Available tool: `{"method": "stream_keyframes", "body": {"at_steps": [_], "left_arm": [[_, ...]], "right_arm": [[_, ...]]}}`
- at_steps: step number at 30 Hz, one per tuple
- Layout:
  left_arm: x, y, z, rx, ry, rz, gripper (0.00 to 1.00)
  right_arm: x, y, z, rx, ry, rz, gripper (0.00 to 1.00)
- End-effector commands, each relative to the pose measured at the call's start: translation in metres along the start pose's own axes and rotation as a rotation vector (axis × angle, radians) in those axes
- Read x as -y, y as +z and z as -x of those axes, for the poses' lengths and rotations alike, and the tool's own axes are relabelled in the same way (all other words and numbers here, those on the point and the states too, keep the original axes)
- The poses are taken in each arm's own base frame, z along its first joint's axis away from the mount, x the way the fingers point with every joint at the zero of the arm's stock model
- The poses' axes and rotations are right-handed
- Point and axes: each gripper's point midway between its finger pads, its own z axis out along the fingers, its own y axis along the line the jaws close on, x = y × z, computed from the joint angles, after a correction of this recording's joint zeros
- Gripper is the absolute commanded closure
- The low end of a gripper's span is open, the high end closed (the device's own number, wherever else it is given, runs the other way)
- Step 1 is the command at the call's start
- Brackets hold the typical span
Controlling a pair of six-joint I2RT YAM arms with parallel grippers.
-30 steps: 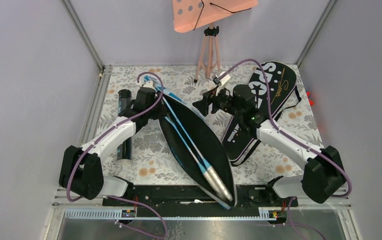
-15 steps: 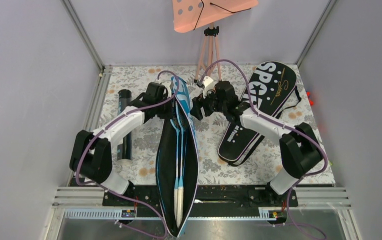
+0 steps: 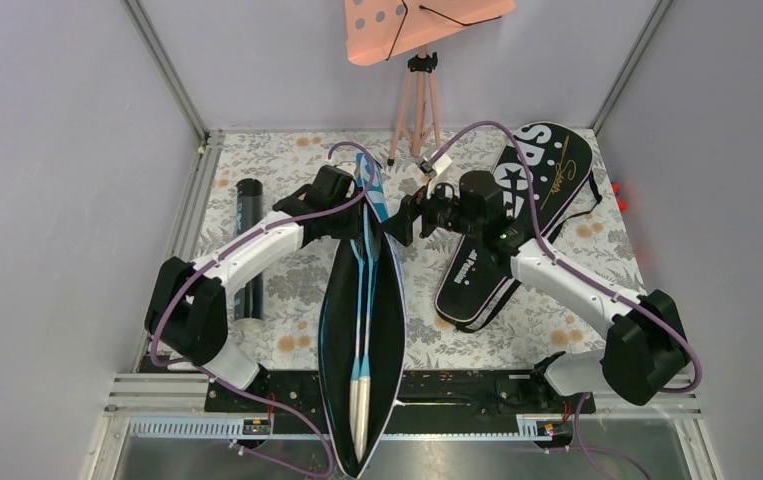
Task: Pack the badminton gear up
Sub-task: Adjust the racket in the racket bag.
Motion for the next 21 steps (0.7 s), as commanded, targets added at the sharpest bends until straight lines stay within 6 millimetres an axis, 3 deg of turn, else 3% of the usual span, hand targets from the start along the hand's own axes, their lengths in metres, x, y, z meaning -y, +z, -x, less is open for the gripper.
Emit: {"method": "stream_keyframes", "body": {"at_steps": [1,5,9,11,14,21], "left_arm": [[0.012,-0.010,0.025,0.094,-0.023,0.004,0.95],[0.005,-0.006,0.029,0.097,-0.033,0.065,0.95],[0.007,-0.005,0.022,0.079,-0.008,0.051,0.92],[0.001,-0.008,0.017,0.081,0.002,0.066,0.86],[-0.005,-0.014,0.004,0.076,0.007,0.064,0.65],[0.007,-0.044,-0.031,0.043,0.000,-0.089,0.45]], "right_arm": [[-0.017,0.017,-0.031,-0.086,0.045,0.081,0.12],[-0.010,0.035,-0.055,-0.195,0.035,0.025,0.17],[0.023,0.039,-0.076,-0.244,0.038,-0.158,0.78],[0.038,0.033,-0.084,-0.248,0.033,-0.241,0.94],[0.045,0.026,-0.090,-0.240,0.014,-0.279,1.00],[0.048,0.029,-0.101,-0.258,0.026,-0.280,1.00]]}}
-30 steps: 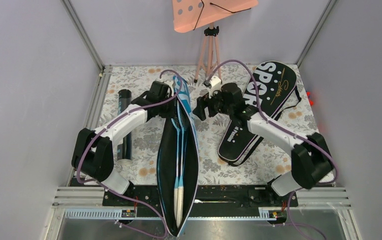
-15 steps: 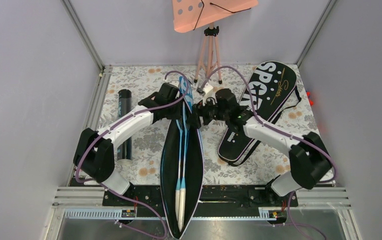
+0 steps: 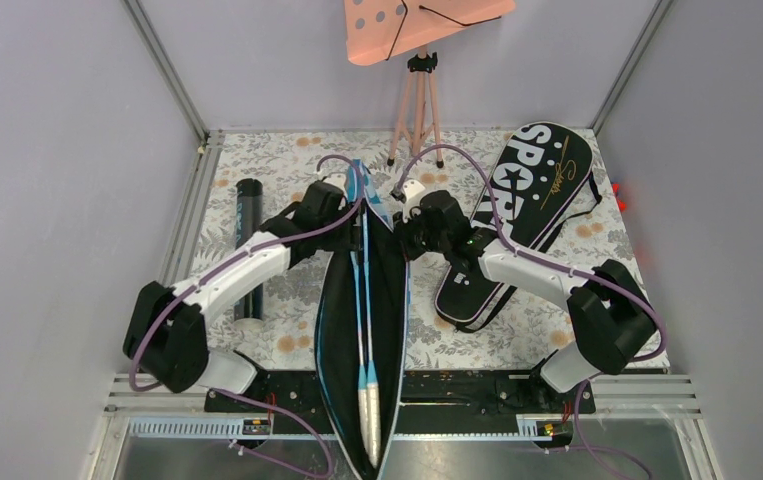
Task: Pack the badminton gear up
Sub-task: Adjust the racket in the racket bag.
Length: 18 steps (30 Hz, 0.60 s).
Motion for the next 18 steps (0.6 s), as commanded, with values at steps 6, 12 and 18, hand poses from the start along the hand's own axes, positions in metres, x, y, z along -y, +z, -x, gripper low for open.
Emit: {"method": "stream_keyframes", "body": {"at_steps": [6,12,18], "left_arm": [[-0.007,-0.064,-0.044,0.013,-0.072,-0.093,0.34],[0.006,-0.083,-0.064,0.041,-0.106,-0.243,0.01],[0.021,-0.067,-0.081,-0.044,-0.140,-0.327,0.05]], "right_arm": [[0.039,-0.006,0.006,0.032,0.025,-0.196,1.00],[0.023,-0.006,0.003,0.045,0.060,-0.106,1.00],[0.017,-0.008,0.012,0.064,0.043,-0.081,1.00]]}}
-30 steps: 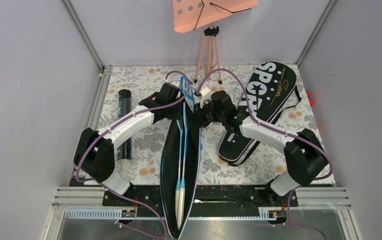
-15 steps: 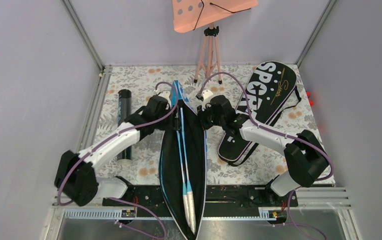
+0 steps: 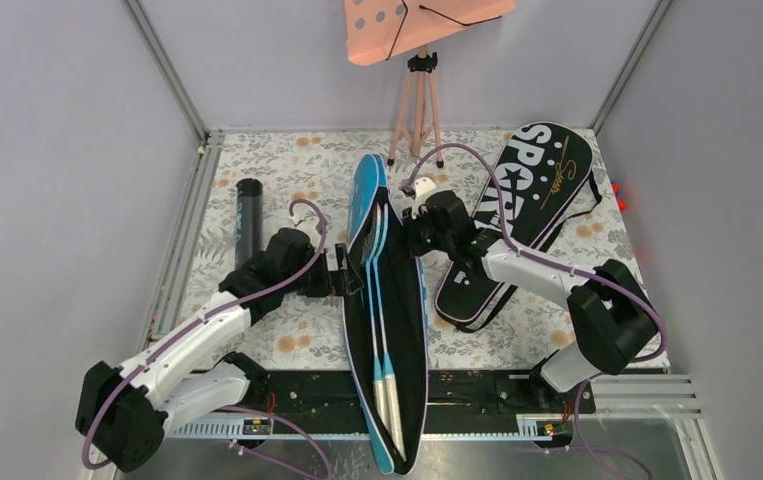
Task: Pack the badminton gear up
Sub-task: Adjust the racket in the racket bag.
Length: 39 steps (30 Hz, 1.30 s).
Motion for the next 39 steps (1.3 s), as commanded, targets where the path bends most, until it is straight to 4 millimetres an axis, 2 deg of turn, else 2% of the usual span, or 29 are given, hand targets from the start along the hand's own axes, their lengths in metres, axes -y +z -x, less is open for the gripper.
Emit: {"method": "stream_keyframes", "body": {"at_steps": [1,2,3,4,5,6,7,8,10,13,15,17,21,26,34,39], "left_arm": [[0.022,0.012,0.000,-0.030,-0.028,-0.111,0.13],[0.018,0.014,-0.002,-0.038,-0.024,-0.086,0.36],[0.011,0.013,-0.005,-0.048,-0.026,-0.051,0.64],[0.007,0.013,-0.006,-0.044,-0.029,-0.032,0.91],[0.006,0.012,-0.006,-0.040,-0.030,-0.030,1.00],[0.009,0.011,-0.005,-0.032,-0.032,-0.041,1.00],[0.013,0.010,-0.003,-0.022,-0.030,-0.059,1.00],[0.017,0.008,-0.001,-0.011,-0.026,-0.077,1.00],[0.022,0.005,0.004,0.011,-0.018,-0.092,1.00],[0.022,0.004,0.012,0.041,-0.026,-0.076,1.00],[0.021,0.005,0.015,0.053,-0.041,-0.065,1.00],[0.022,0.007,0.014,0.058,-0.043,-0.076,1.00],[0.018,0.010,0.012,0.078,-0.049,-0.076,1.00],[0.009,0.015,0.011,0.134,-0.089,-0.064,1.00],[-0.008,0.021,0.017,0.239,-0.147,-0.023,1.00],[-0.012,0.022,0.023,0.295,-0.176,-0.016,1.00]], "right_arm": [[-0.007,-0.008,0.018,0.050,-0.001,0.021,1.00],[-0.004,-0.007,0.018,0.050,-0.003,0.005,1.00],[0.000,-0.008,0.019,0.051,-0.003,-0.020,1.00],[0.004,-0.009,0.019,0.047,-0.007,-0.042,0.96],[0.005,-0.011,0.020,0.042,-0.013,-0.050,0.87],[0.003,-0.015,0.021,0.037,-0.016,-0.042,0.75],[-0.001,-0.022,0.023,0.038,-0.014,-0.029,0.58],[-0.007,-0.029,0.026,0.040,-0.016,-0.006,0.47],[-0.025,-0.048,0.034,0.066,-0.059,0.043,0.37],[-0.053,-0.084,0.034,0.103,-0.150,0.097,0.30],[-0.072,-0.104,0.030,0.131,-0.118,0.170,0.28],[-0.100,-0.119,0.013,0.102,-0.082,0.322,0.29],[-0.138,-0.136,-0.042,-0.101,-0.042,0.492,0.35],[-0.172,-0.144,-0.124,-0.370,-0.006,0.531,0.41],[-0.213,-0.160,-0.203,-0.618,-0.087,0.503,0.43],[-0.230,-0.171,-0.228,-0.698,-0.052,0.539,0.42]]}}
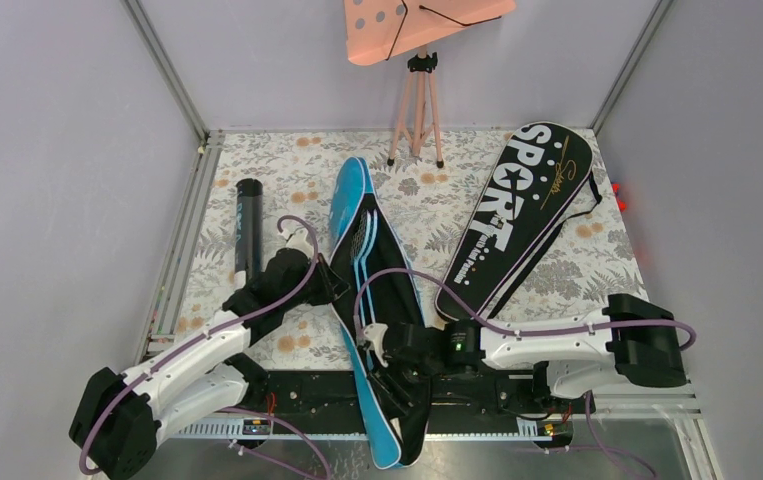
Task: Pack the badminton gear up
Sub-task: Adjust the racket in the racket bag.
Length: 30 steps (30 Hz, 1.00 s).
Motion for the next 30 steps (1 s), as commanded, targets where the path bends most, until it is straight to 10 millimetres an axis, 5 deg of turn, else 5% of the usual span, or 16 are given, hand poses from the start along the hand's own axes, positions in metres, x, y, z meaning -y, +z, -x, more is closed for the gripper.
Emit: {"method": "stream_keyframes", "body": {"at_steps": [1,9,14,26,30], "left_arm": [[0.001,0.004,0.035,0.184,-0.039,0.004,1.00],[-0.011,0.004,0.034,0.212,-0.078,0.053,1.00],[-0.014,0.003,0.034,0.223,-0.079,0.055,1.00],[0.009,-0.009,0.039,0.277,-0.003,-0.105,1.00],[0.015,-0.011,0.042,0.315,0.013,-0.156,1.00]], "right_arm": [[-0.024,0.007,-0.004,-0.020,0.074,0.068,0.42],[-0.032,0.023,-0.006,-0.076,0.133,0.107,0.44],[-0.033,0.028,-0.009,-0.066,0.164,0.119,1.00],[0.003,-0.072,0.043,0.421,-0.005,-0.113,1.00],[0.041,-0.100,0.042,0.541,0.035,-0.281,1.00]]}}
